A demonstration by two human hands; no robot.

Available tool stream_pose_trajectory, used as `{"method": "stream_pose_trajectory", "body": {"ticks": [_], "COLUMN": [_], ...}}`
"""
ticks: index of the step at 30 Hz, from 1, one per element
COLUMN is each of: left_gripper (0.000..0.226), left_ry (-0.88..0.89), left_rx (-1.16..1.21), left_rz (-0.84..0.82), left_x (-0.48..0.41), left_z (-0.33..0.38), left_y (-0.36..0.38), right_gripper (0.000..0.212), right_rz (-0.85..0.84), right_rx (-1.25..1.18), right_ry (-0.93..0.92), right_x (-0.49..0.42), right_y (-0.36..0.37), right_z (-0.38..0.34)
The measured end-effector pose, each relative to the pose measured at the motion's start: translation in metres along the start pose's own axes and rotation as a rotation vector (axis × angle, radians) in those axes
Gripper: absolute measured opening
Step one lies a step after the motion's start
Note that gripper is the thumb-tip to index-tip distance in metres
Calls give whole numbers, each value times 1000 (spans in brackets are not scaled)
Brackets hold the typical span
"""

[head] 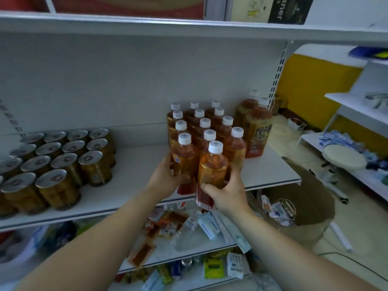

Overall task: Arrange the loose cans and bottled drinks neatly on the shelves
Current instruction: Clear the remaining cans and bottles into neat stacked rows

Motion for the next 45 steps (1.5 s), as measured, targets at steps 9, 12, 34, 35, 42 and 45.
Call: {"method": "stream_pose_trajectory", "body": {"ticks": [9, 12, 34, 35, 42, 45], "left_gripper": [88, 81, 69, 70, 73, 76], "left_ry": [-22, -78, 8, 5, -63, -58], "left_rx": [-442, -638, -1039, -1040, -909, -695], "left_rz": [-161, -179, -286, -286, -273, -193], "left_x": [2, 9, 55, 55, 50, 39], "left_z": [-41, -71, -158, -160, -151, -135], "left_y": [-20, -46, -98, -97, -96, -95], "right_gripper": [70, 68, 63, 62, 64, 63], "right_rz": [-4, -37, -279, -289, -350, -371], "right_rx": [-3, 10, 112, 103, 140, 177], "right_ry": [-23, -59, -108, -113, -90, -81], "right_x": [16, 28, 0, -3, -13, -10], "right_y": [18, 32, 182, 184, 189, 186], "right_z": [-7, -12, -11, -11, -6, 2]}}
Point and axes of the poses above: each hand's wrist, its own x-axis away from the middle knuckle, its own y-axis out of the palm, z = x × y, the point moved 4 cm from there along -x, towards the middle knuckle, and after that the axes turned 12 degrees about -x, right-handed, at the moved point
